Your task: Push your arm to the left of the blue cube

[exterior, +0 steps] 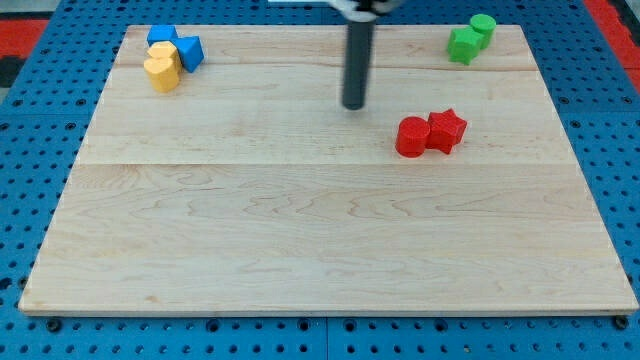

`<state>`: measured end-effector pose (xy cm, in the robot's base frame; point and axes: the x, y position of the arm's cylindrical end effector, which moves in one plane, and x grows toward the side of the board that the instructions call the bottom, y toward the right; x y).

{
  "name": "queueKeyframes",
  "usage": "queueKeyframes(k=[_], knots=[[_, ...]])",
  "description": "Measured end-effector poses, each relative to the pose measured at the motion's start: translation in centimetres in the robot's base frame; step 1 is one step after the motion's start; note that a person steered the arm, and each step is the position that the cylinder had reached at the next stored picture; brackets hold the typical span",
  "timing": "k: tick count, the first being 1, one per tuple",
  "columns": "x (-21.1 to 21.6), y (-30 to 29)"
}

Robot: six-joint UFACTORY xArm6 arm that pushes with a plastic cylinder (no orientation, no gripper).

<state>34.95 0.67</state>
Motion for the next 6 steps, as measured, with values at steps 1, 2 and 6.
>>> queueKeyframes(k=[1,2,6], knots=[[4.7,-7.3],[9.6,-11.1],[-11.2,-29.7]])
